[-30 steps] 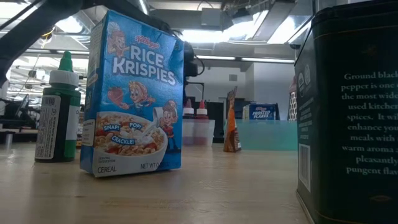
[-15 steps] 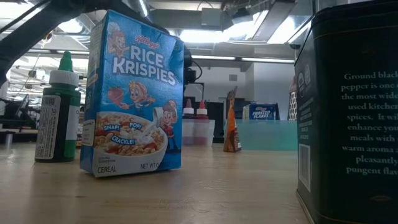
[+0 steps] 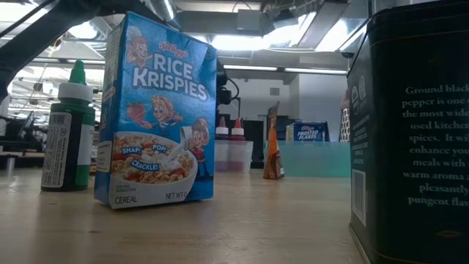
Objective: Pick & Place Kitchen Items
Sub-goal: Put the pink food coloring bottle into the transparent bin, then put the red cereal box into the green bin
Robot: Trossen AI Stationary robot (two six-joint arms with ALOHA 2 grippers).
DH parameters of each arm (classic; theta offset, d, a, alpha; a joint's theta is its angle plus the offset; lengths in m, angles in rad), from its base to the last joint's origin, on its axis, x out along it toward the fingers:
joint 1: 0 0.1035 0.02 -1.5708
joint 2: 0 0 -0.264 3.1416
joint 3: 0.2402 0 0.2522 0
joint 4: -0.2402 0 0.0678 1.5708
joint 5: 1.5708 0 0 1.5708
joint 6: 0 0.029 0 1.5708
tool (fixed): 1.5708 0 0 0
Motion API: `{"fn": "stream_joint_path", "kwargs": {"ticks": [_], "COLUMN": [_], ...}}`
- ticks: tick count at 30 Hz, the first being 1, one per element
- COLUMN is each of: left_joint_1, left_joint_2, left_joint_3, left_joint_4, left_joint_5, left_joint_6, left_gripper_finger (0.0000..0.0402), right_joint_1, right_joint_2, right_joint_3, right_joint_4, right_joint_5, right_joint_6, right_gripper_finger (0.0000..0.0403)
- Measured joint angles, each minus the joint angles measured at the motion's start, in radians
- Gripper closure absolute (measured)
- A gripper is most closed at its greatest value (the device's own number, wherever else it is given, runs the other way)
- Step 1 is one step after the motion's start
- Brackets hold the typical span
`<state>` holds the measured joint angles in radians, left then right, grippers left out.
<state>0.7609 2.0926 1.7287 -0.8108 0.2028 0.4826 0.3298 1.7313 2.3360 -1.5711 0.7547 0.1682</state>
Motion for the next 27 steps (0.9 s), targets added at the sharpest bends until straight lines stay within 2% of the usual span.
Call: {"fn": "stream_joint_path", "kwargs": {"ticks": [4, 12, 27], "left_joint_1": [0.0, 0.0, -0.015], "left_joint_2": [0.0, 0.0, -0.001], "left_joint_3": [-0.001, -0.002, 0.033], "left_joint_4": [0.002, 0.002, -0.041], "left_joint_5": [0.0, -0.001, -0.001], "left_joint_6": [-0.001, -0.006, -0.025], "left_gripper_finger": [0.0282, 0.023, 0.0222], "right_joint_1": [-0.009, -0.018, -0.021], "right_joint_2": [0.0, -0.001, -0.002], "right_joint_3": [0.0, 0.0, -0.001], "right_joint_4": [0.0, 0.0, 0.0], "right_joint_5": [-0.008, -0.021, -0.026], "right_joint_6": [-0.002, -0.012, -0.012], "right_gripper_finger": [0.0128, 0.0128, 0.0128]}}
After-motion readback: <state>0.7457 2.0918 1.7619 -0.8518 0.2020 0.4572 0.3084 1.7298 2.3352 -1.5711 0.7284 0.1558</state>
